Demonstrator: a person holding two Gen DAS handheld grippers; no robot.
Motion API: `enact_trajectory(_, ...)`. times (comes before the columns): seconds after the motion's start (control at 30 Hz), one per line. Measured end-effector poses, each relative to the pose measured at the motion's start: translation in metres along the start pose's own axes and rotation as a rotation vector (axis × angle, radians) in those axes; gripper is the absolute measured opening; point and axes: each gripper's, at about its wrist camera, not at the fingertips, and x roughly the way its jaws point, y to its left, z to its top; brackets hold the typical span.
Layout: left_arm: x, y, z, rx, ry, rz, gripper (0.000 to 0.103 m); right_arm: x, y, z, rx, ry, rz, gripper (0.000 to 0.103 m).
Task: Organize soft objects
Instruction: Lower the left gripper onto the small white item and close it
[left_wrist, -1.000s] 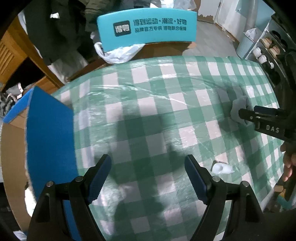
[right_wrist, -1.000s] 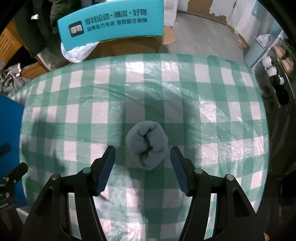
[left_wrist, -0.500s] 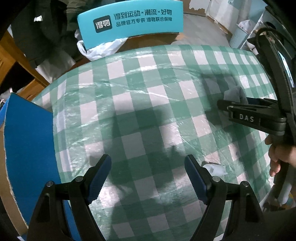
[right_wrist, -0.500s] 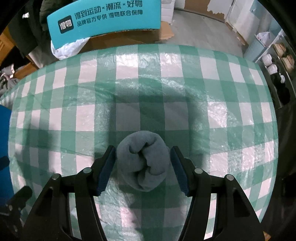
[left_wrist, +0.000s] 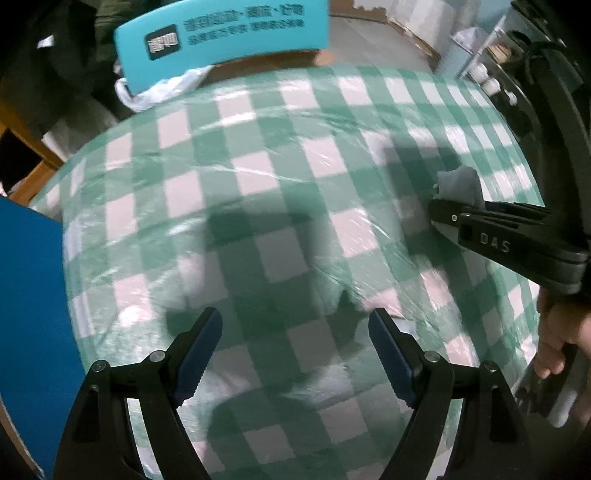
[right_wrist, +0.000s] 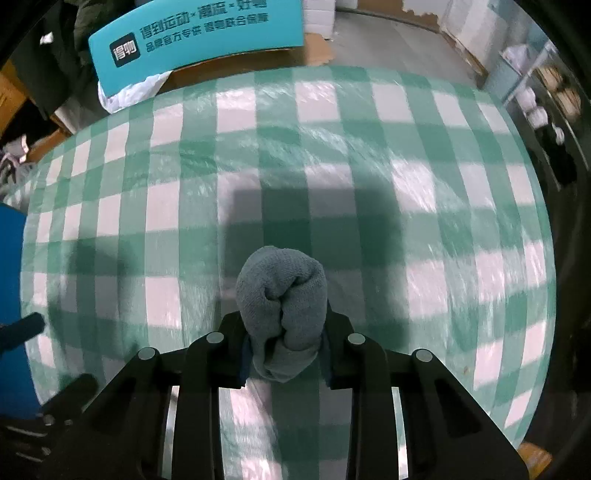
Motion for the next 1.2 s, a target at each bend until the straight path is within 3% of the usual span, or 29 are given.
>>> enact_trajectory(0.37, 0.019, -0.028, -0.005, 0.072, 0.011, -0.009, 0.083, -0.017, -0.011, -0.035, 0.041, -0.003, 0.03, 0.026)
enact_trajectory(0.8, 0.025, -0.049, -0.021, 0.138, -0.027, -0.01, 0.087, -0.027, -0.016, -0.034, 0.06, -0.025, 0.042, 0.026)
enact_trajectory(1.0, 0.028, -0.058, -0.027, 0.169, -0.02, -0.014, 0.071, -0.028, -0.018, -0.037, 0.068, -0.023, 0.046, 0.026)
enact_trajectory(1.13, 0.023, -0.064, -0.029, 0.191, -0.034, -0.056, 0.034, -0.029, -0.018, -0.036, 0.066, -0.023, 0.047, 0.026)
enact_trajectory(1.2, 0.019, -0.069, -0.033, 0.199, -0.04, -0.057, 0.03, -0.029, -0.016, -0.036, 0.063, -0.022, 0.047, 0.026)
